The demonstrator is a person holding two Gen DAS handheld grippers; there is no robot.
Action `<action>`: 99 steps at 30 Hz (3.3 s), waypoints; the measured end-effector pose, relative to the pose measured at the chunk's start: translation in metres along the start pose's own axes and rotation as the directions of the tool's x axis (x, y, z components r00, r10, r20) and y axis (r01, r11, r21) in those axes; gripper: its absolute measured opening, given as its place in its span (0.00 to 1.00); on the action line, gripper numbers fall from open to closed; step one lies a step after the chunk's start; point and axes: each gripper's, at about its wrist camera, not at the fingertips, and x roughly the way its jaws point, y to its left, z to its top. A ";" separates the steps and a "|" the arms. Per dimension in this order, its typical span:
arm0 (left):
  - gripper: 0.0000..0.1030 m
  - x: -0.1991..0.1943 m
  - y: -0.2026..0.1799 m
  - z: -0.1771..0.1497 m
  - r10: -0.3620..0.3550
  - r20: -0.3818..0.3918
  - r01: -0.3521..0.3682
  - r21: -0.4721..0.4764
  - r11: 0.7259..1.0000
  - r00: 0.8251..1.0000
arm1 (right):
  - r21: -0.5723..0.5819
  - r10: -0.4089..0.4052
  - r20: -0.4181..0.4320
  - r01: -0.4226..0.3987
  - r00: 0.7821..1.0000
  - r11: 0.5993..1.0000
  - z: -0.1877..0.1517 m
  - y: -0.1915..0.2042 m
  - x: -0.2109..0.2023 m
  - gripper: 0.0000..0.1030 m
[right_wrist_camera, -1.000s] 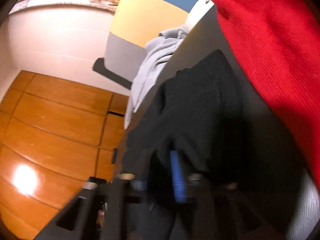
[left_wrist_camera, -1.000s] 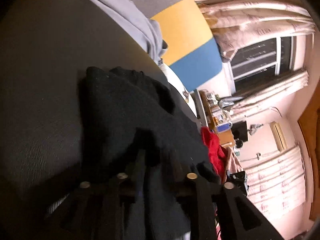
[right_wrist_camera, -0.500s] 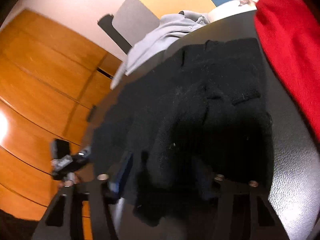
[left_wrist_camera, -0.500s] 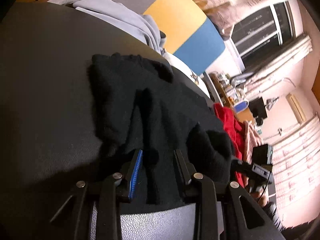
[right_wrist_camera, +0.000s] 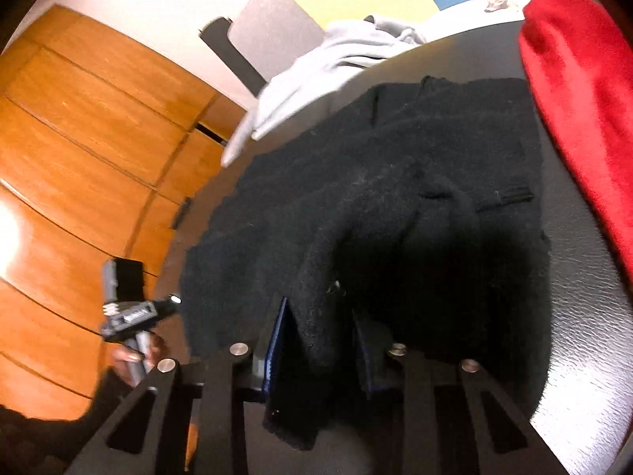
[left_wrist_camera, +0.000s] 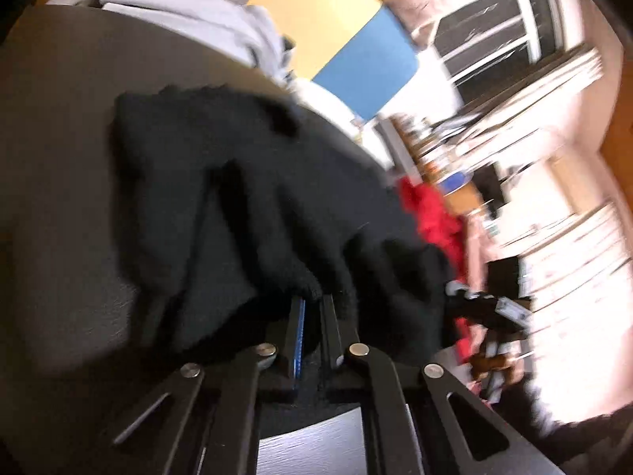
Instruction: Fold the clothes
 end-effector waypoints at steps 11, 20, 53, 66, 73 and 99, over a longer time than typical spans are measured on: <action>0.00 -0.003 0.003 0.097 -0.137 0.255 0.172 -0.118 0.978 0.957 | 0.128 0.110 0.232 -0.142 0.967 0.981 0.089 -0.016 -0.008 0.28; 0.00 0.007 0.002 0.081 -0.014 0.147 0.022 -0.054 0.998 0.989 | -0.100 -0.095 0.126 0.107 0.988 0.989 0.065 0.026 -0.017 0.60; 0.24 -0.011 0.002 -0.039 -0.049 0.047 0.055 -0.140 0.989 0.998 | -0.128 -0.339 0.188 0.366 0.922 0.922 0.153 0.025 -0.013 0.11; 0.45 -0.018 0.007 0.003 0.177 0.111 -0.167 -0.094 0.981 0.978 | -0.138 -0.147 0.121 0.164 0.982 0.977 0.084 0.037 -0.023 0.72; 0.46 0.024 0.000 0.035 0.254 0.035 -0.255 0.047 0.966 0.967 | -0.179 -0.080 -0.001 0.079 0.997 0.981 0.042 0.050 0.014 0.72; 0.25 -0.006 0.093 0.071 -0.058 0.303 0.199 -0.457 0.867 0.951 | 0.108 0.255 0.035 -0.257 0.966 0.960 0.061 0.029 0.065 0.92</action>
